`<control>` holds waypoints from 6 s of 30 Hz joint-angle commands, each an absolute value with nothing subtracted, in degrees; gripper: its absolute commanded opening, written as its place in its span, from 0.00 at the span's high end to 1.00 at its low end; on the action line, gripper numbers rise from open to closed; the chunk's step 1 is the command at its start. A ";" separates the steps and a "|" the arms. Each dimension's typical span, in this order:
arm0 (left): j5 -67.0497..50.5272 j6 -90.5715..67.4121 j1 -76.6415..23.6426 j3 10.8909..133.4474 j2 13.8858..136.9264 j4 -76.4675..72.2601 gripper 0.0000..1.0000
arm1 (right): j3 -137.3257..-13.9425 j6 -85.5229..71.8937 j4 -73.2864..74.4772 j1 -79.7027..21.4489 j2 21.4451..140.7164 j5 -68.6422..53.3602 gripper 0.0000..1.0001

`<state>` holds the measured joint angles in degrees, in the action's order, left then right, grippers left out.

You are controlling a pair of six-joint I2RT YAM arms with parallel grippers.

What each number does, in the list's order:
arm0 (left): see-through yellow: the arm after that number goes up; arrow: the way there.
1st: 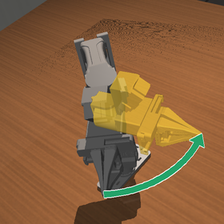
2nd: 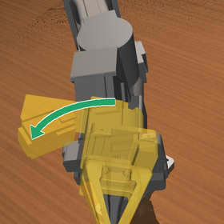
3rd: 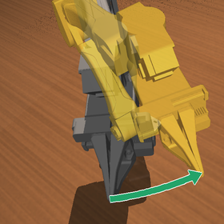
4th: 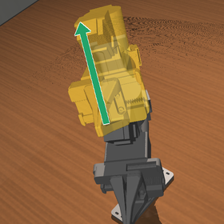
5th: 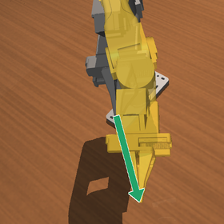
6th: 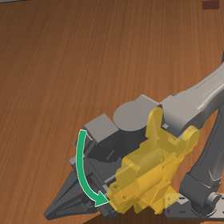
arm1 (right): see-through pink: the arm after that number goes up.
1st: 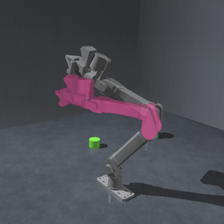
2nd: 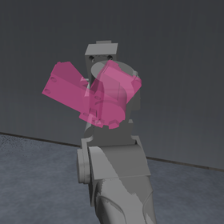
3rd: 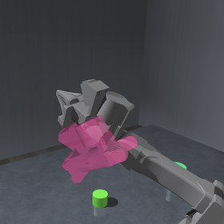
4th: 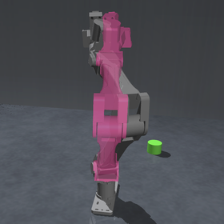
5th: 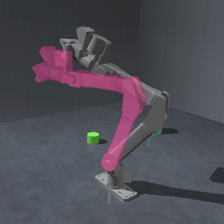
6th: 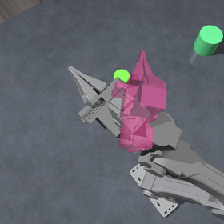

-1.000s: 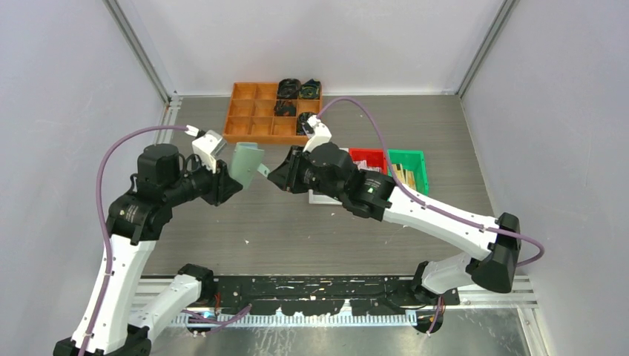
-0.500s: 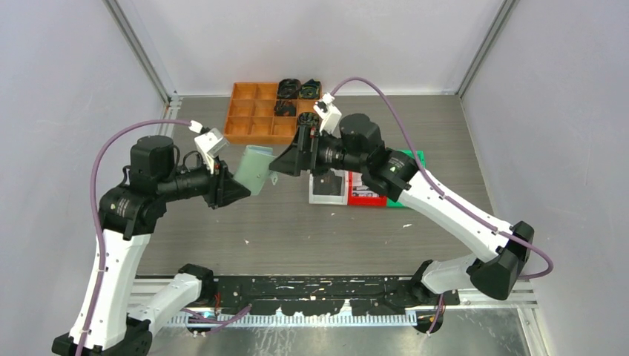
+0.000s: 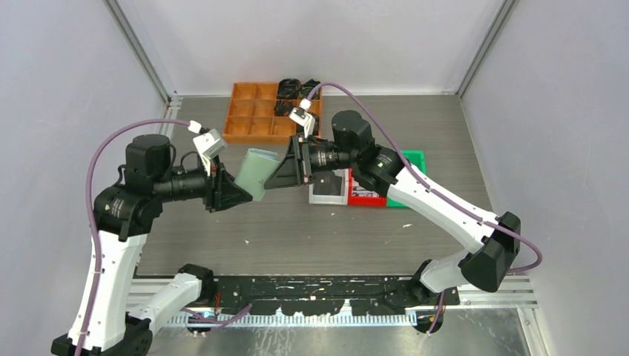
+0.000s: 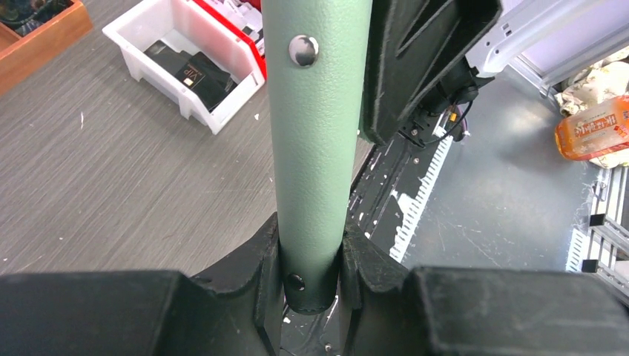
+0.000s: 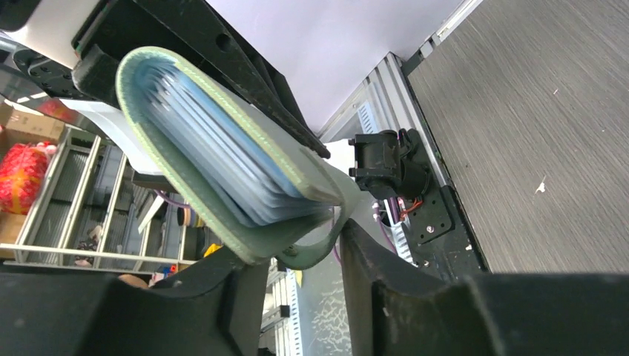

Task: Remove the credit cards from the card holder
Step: Open the card holder at the center of the board.

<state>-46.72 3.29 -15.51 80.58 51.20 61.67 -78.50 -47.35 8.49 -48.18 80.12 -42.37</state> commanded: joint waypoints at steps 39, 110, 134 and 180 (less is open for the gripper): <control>-58.78 3.33 -15.38 88.54 53.31 67.19 1.00 | -83.93 -34.52 15.90 -47.65 78.53 -43.33 0.59; -62.86 6.63 -15.47 65.48 37.12 46.76 0.50 | -115.47 -13.57 49.37 -61.96 94.47 -45.36 0.99; -57.68 5.91 -15.47 62.76 32.89 45.42 0.01 | -120.85 -17.30 42.46 -62.02 99.70 -54.45 0.99; -70.89 -0.36 -15.50 70.21 37.11 44.59 1.00 | -107.44 -32.32 20.61 -53.56 91.19 -58.56 0.38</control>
